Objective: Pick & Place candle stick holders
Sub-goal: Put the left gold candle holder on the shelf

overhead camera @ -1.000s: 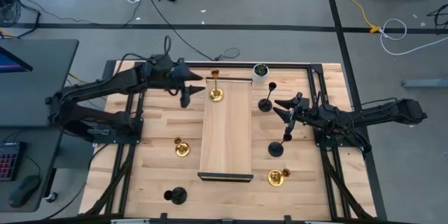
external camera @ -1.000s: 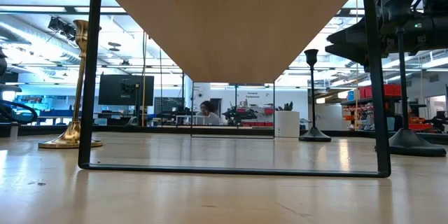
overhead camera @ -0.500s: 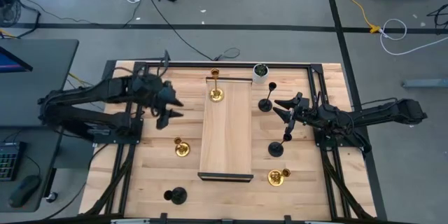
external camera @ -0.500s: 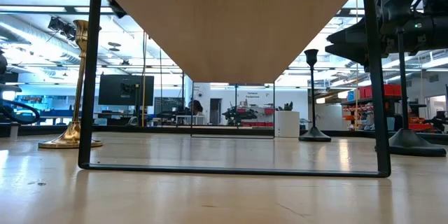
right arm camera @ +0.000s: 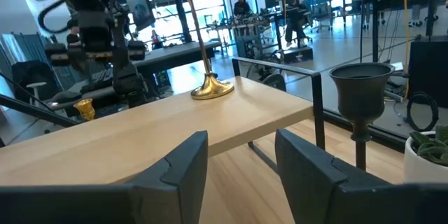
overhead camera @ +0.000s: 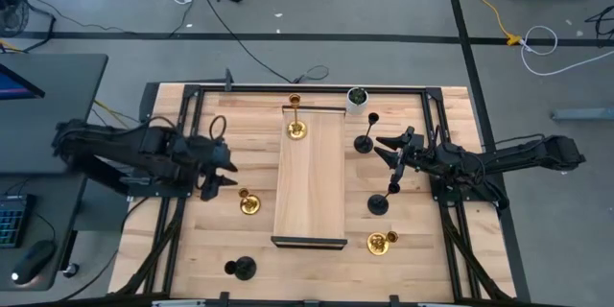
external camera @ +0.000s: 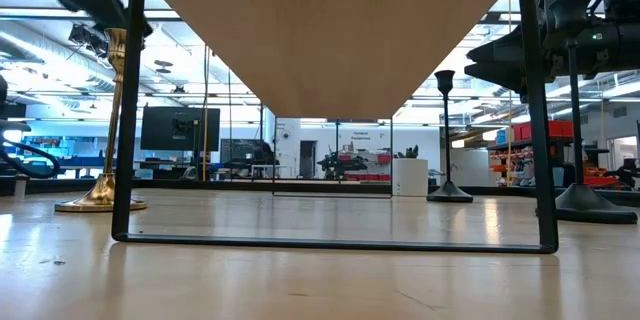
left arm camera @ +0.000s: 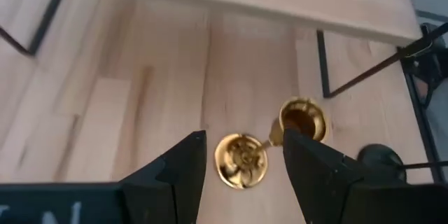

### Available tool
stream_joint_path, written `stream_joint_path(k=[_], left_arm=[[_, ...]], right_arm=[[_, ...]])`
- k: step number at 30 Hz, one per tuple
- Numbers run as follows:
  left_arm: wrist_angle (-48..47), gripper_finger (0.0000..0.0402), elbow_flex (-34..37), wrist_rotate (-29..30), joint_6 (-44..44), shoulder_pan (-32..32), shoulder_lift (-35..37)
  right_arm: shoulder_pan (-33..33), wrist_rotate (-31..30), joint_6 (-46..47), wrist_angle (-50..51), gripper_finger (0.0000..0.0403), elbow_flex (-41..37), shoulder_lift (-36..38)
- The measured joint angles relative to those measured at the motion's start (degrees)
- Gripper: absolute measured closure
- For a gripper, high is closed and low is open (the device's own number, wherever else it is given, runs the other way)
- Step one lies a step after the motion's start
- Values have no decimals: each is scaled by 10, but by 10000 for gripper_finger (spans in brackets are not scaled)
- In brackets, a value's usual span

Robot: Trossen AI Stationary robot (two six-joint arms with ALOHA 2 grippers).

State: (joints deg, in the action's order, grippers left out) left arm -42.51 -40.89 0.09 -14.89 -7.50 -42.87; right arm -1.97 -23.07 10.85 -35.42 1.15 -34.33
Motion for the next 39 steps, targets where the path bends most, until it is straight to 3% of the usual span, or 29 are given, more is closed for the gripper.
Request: stream_joint_path(k=[18,39], left_arm=[[111,211,104,48,-85,-116,9],[385,211,276,97,-126,-166,9]], right_arm=[[0,0,0,0,234,0,0],[0,0,0,0,234,0,0]])
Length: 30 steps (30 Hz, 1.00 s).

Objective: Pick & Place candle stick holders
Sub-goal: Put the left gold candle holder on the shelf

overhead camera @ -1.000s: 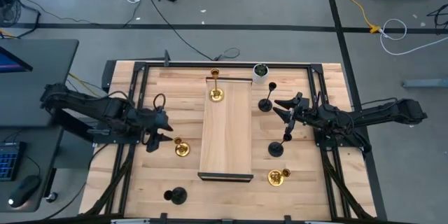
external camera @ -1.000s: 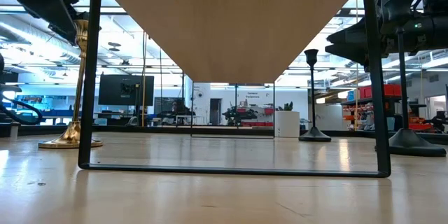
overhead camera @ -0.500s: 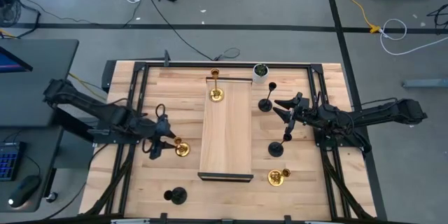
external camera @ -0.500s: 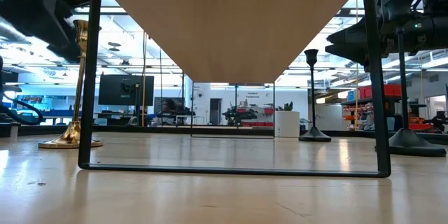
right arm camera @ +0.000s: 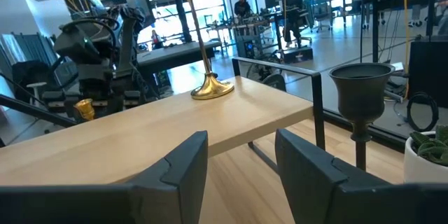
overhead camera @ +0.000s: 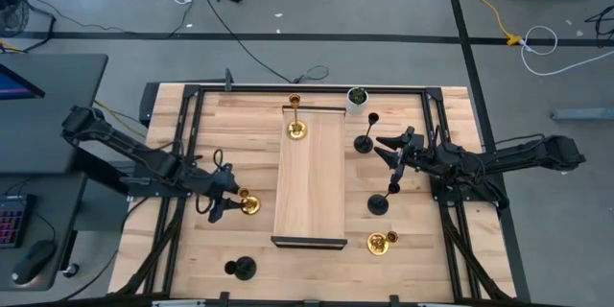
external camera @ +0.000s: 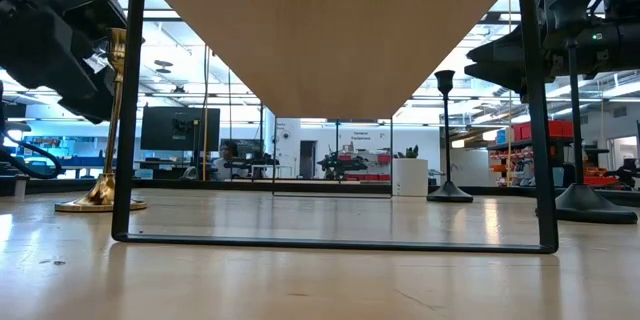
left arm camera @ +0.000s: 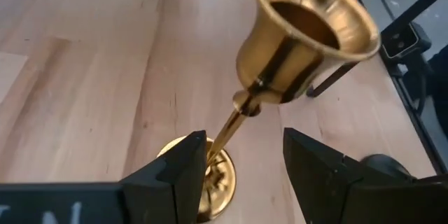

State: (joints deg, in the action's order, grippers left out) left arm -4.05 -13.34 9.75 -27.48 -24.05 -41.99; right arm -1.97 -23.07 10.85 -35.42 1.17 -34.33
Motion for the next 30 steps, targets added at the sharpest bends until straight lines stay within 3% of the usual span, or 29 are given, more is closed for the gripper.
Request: stream_joint_path(k=[10,30], left_arm=[[36,211,7,48,33,0,0],[87,211,7,46,37,0,-54]], right_arm=[[0,0,0,0,234,0,0],[0,0,0,0,234,0,0]])
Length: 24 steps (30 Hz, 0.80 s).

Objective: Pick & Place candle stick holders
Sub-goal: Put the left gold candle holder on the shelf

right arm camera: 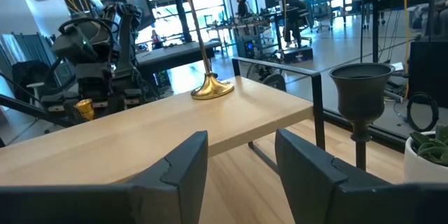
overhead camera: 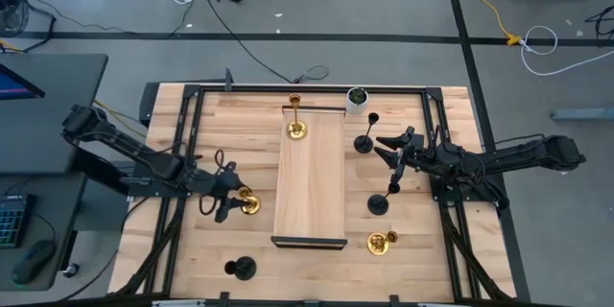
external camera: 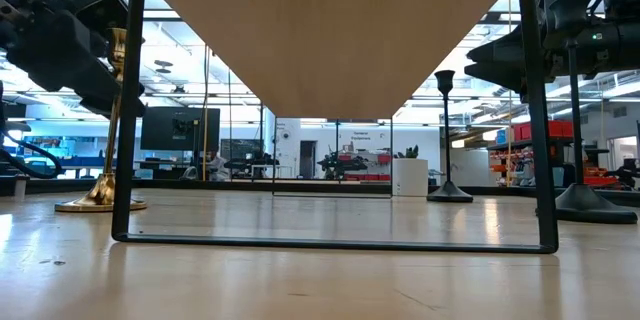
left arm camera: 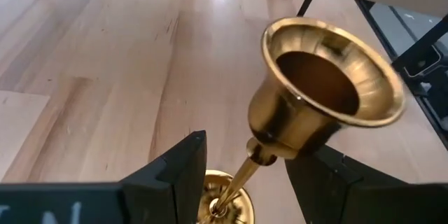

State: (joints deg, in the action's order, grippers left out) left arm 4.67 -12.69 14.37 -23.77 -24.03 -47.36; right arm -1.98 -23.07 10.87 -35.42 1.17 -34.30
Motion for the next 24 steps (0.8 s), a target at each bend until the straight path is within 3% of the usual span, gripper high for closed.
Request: stream_joint_path(k=[12,24], left_arm=[[15,220,0,4,0,0,-30],[15,312,0,4,0,0,-29]], right_arm=[[0,0,0,0,234,0,0],[0,0,0,0,234,0,0]])
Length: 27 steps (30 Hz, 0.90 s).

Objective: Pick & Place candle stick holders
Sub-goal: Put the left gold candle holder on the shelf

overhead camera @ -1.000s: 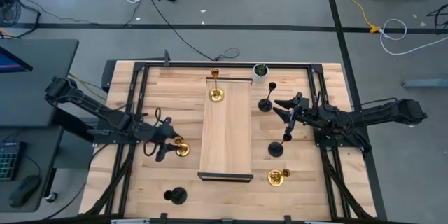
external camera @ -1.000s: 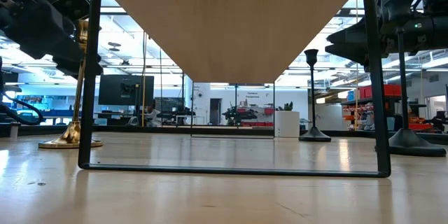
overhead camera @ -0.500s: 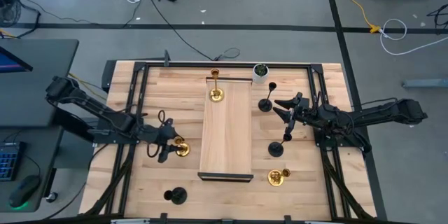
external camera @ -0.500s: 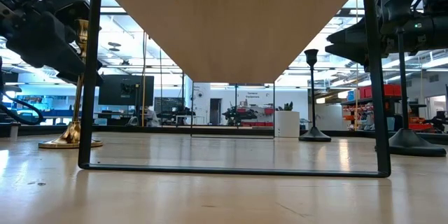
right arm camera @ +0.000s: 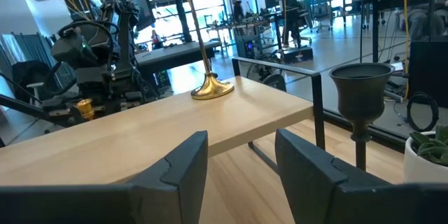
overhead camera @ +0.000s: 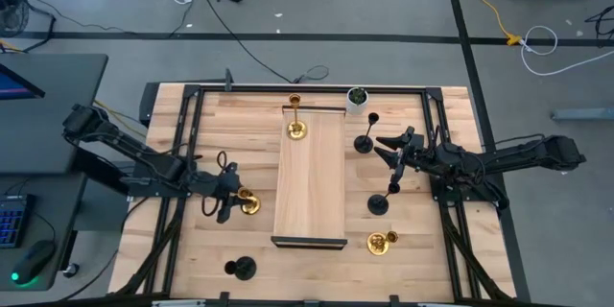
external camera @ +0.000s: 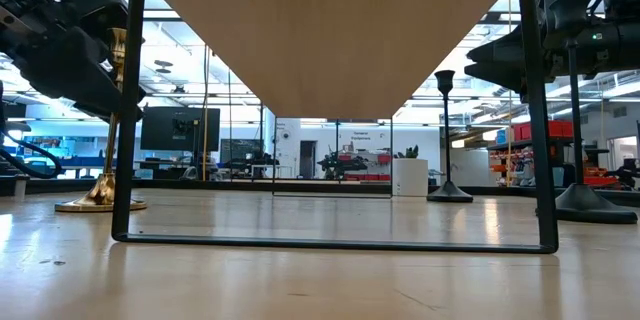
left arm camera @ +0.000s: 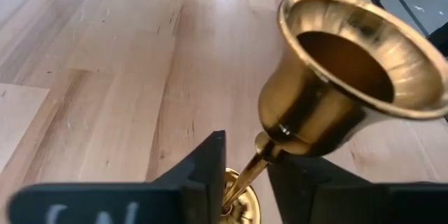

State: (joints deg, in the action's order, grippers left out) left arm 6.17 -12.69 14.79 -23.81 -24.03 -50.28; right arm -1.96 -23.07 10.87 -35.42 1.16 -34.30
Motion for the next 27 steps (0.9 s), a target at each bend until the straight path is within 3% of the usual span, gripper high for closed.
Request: stream_joint_path(k=[6,20,23,27], left_arm=[[4,385,0,2,4,1,0],[-12,388,-14,12,-1,1,0],[-62,388,-52,27,4,1,0],[-204,388,-144,43,10,4,0]], right_arm=[[0,0,0,0,234,0,0],[0,0,0,0,234,0,0],[0,0,0,0,234,0,0],[0,0,0,0,234,0,0]])
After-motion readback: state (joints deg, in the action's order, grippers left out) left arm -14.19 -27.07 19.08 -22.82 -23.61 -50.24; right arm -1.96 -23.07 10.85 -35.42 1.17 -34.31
